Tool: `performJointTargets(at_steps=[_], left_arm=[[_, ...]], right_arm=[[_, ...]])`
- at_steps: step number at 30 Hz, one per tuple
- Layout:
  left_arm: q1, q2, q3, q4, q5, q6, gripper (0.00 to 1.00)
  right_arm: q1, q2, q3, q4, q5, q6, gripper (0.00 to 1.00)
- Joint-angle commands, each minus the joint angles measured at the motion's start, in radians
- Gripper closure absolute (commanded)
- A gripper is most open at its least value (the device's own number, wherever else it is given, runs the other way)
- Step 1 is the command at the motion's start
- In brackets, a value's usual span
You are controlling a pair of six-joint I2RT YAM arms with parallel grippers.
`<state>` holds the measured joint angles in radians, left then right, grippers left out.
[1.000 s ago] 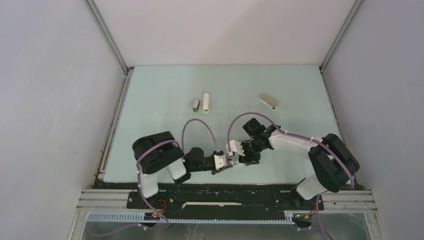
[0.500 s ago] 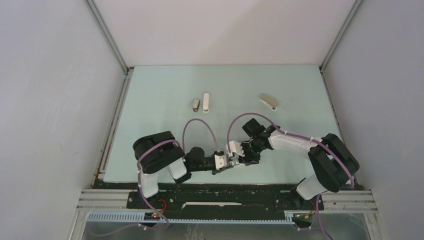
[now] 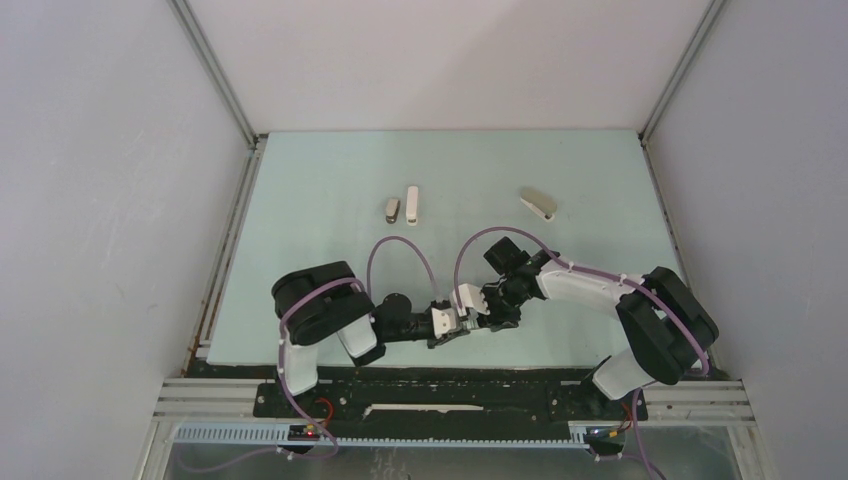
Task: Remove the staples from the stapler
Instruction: Close the staple box at the center of the board.
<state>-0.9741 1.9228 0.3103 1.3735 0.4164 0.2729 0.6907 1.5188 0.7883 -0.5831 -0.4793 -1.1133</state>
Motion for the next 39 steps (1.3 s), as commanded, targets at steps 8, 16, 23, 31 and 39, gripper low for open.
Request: performJointTargets(at_steps=[8, 16, 23, 31, 39], left_arm=[[-0.003, 0.045, 0.046, 0.033, 0.016, -0.046, 0.76], [-0.005, 0.069, 0.058, 0.032, -0.006, -0.029, 0.76], [-0.004, 0.089, 0.048, 0.031, -0.019, -0.024, 0.76], [-0.004, 0.087, 0.050, 0.025, -0.018, -0.020, 0.76], [-0.003, 0.079, 0.047, 0.023, -0.020, -0.017, 0.76]], right_arm=[[0.002, 0.034, 0.029, 0.022, 0.009, 0.050, 0.53], [-0.027, 0.035, 0.037, -0.009, -0.004, 0.043, 0.50], [-0.046, 0.008, 0.046, -0.011, -0.003, 0.063, 0.38], [-0.108, -0.060, 0.048, -0.028, -0.036, 0.076, 0.27], [-0.153, -0.049, 0.021, -0.069, -0.041, 0.010, 0.28]])
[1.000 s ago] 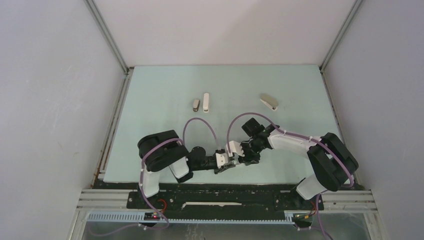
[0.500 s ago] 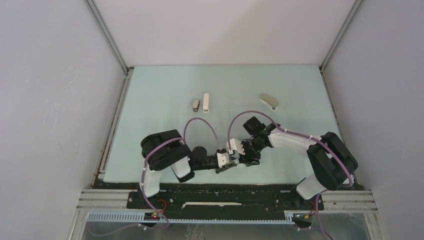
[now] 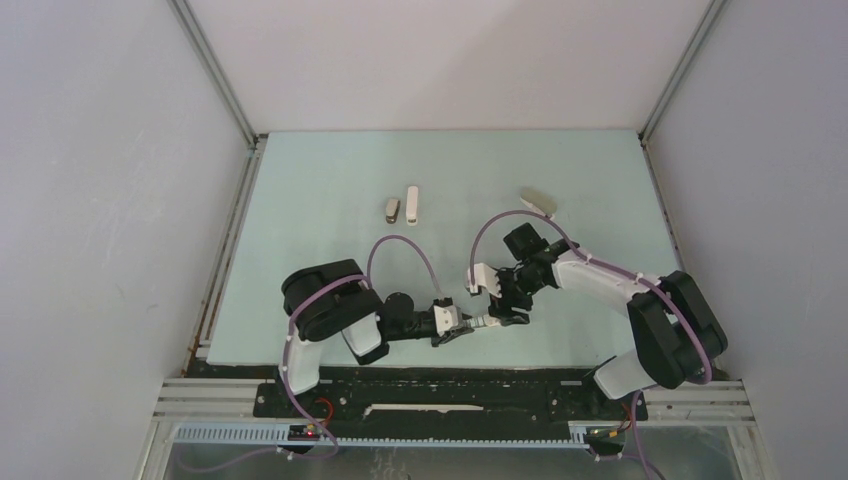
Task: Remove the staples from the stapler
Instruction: Close the staple box at the center of the board.
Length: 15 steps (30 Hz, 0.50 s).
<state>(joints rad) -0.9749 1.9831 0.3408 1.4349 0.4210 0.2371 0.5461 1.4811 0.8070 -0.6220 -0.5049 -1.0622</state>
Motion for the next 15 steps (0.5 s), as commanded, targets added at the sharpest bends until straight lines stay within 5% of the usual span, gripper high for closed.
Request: performJointTargets(at_steps=[1, 9, 15], left_arm=[[-0.002, 0.018, 0.017, -0.039, -0.025, 0.018, 0.76], [-0.003, 0.014, 0.017, -0.038, -0.014, 0.023, 0.76], [-0.004, 0.007, 0.018, -0.034, 0.002, 0.027, 0.77]], right_arm=[[-0.007, -0.006, 0.002, -0.033, -0.017, -0.046, 0.28], [0.028, 0.041, -0.009, -0.006, 0.038, -0.050, 0.33], [0.028, 0.061, -0.009, -0.001, 0.054, -0.051, 0.49]])
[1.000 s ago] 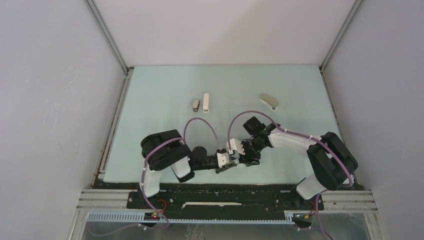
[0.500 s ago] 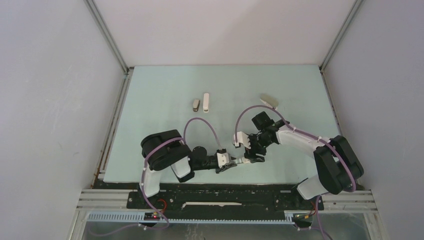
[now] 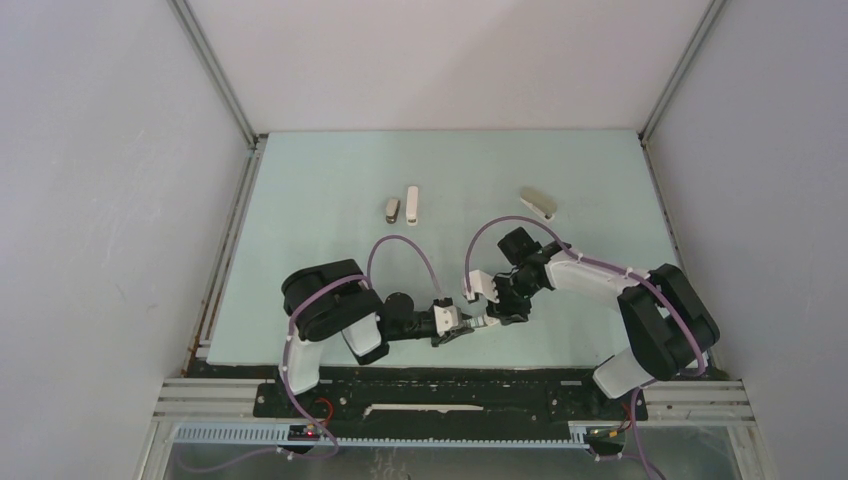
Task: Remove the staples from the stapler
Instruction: Close the staple box at the center of the board.
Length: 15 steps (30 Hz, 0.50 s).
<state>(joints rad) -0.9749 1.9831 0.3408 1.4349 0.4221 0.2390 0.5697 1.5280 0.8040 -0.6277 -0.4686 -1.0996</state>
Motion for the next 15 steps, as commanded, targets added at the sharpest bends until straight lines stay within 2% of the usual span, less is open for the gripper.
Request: performJointTargets(at_steps=[1, 15], left_arm=[[-0.004, 0.006, 0.019, -0.034, 0.005, 0.026, 0.77], [-0.004, 0.024, 0.035, -0.010, 0.034, 0.007, 0.77]], right_arm=[[0.004, 0.015, -0.006, 0.006, 0.018, -0.013, 0.50], [0.047, -0.017, -0.034, 0.016, -0.023, -0.059, 0.53]])
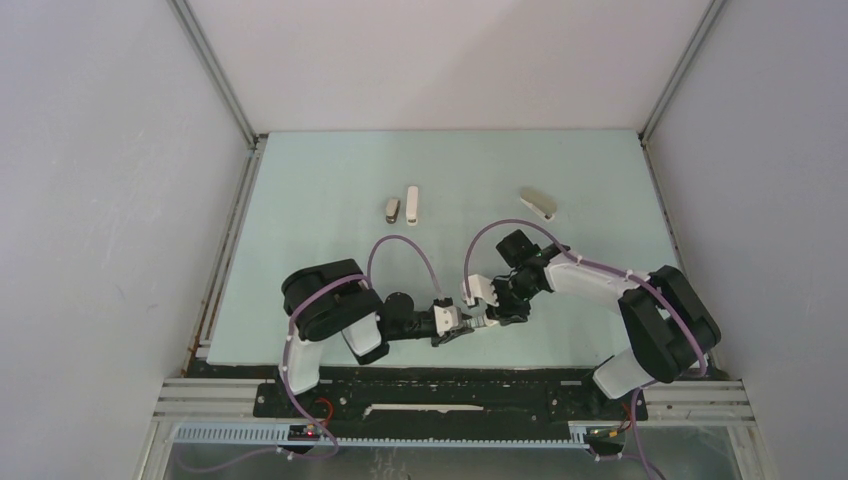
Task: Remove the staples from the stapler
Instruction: Close the staple box at the center of the board.
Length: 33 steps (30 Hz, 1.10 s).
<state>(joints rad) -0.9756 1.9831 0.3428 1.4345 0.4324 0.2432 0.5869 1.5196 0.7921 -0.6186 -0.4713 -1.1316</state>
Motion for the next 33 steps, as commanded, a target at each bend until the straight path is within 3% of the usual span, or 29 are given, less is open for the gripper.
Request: performJointTargets(at_steps=[1, 9, 19, 33], left_arm=[[-0.004, 0.023, 0.033, -0.009, 0.023, 0.002, 0.77], [-0.002, 0.024, 0.035, 0.002, 0.010, 0.012, 0.77], [0.001, 0.014, 0.018, 0.004, 0.108, 0.016, 0.77], [0.012, 0.008, -0.027, 0.004, 0.052, 0.037, 0.77]], right_arm=[[0.031, -0.007, -0.023, 0.009, -0.017, -0.025, 0.53], [0.030, -0.012, -0.022, -0.009, -0.036, -0.047, 0.53], [0.032, -0.042, -0.048, -0.004, -0.039, -0.098, 0.54], [-0.007, -0.045, -0.050, -0.014, -0.041, -0.112, 0.57]])
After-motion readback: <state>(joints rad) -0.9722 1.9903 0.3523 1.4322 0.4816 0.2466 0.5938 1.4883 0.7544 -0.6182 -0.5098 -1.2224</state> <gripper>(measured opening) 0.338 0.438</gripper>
